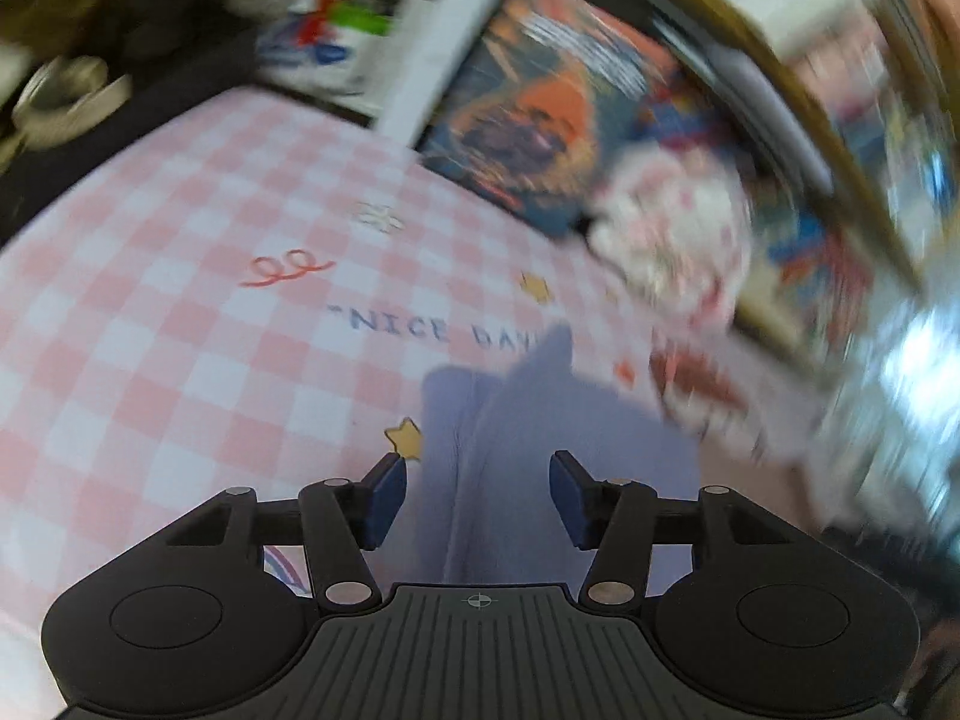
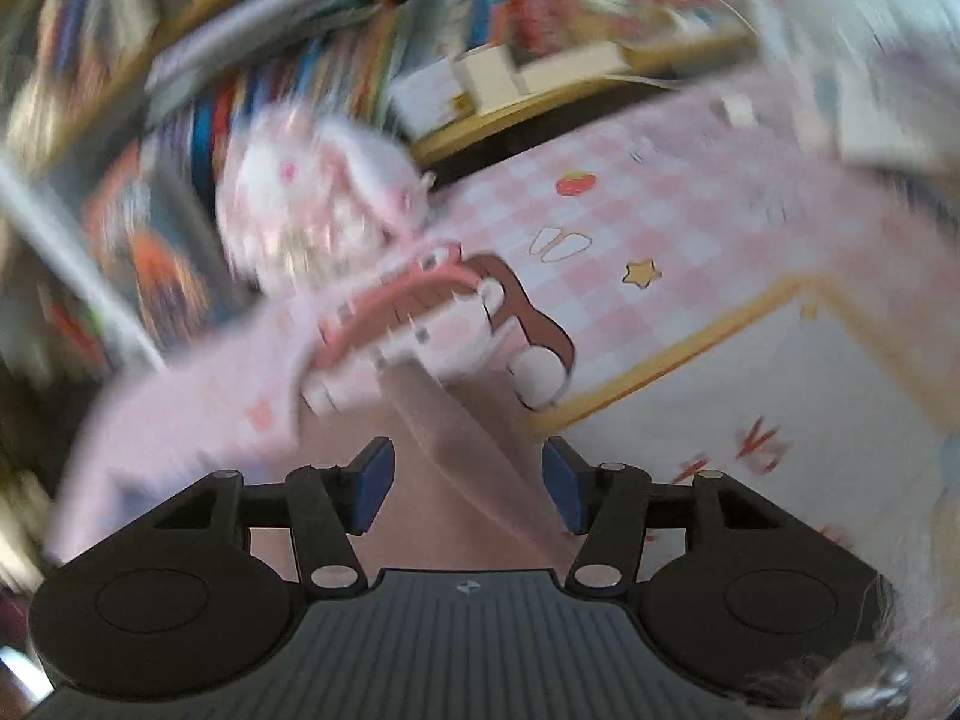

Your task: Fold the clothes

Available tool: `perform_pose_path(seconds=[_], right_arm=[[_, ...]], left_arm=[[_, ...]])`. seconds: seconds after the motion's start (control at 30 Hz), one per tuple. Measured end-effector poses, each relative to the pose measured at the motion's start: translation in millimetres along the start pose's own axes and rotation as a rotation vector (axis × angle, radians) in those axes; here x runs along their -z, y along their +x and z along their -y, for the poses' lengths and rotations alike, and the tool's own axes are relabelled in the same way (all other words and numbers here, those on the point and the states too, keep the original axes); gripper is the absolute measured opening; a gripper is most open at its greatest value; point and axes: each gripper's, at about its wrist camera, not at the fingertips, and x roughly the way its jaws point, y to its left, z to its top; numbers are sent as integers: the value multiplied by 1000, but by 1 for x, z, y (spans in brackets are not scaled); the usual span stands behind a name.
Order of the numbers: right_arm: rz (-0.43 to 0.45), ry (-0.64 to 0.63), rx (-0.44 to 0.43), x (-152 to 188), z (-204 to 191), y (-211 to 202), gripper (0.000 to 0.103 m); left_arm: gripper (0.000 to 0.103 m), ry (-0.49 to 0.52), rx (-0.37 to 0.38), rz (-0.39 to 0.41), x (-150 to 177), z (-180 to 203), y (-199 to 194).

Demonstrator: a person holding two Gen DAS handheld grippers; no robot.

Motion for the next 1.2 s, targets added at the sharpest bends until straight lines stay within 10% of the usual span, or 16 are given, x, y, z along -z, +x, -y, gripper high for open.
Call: perform_pose_path(seconds=[0.13, 0.2, 0.43, 0.87, 1.0, 1.03, 1.2], right_arm=[[-11, -134, 75, 8, -12, 10, 26], [3, -90, 58, 5, -9, 10, 9], [23, 219, -63, -5, 31, 8, 7], [31, -10, 46, -20, 0, 25, 32], [14, -167, 65, -26, -23, 39, 13], [9, -161, 57, -28, -24, 41, 7], [8, 5, -37, -37, -13, 41, 6]], left_arm=[[6, 66, 2, -26, 0, 11, 14], [5, 49, 56, 6, -2, 9, 5], [6, -113, 51, -17, 4, -25, 8], [36, -8, 23, 86, -29, -8, 18], [27, 63, 38, 52, -31, 3, 35], [6, 65, 47, 43, -31, 4, 38], [5, -47, 114, 123, -35, -10, 16]])
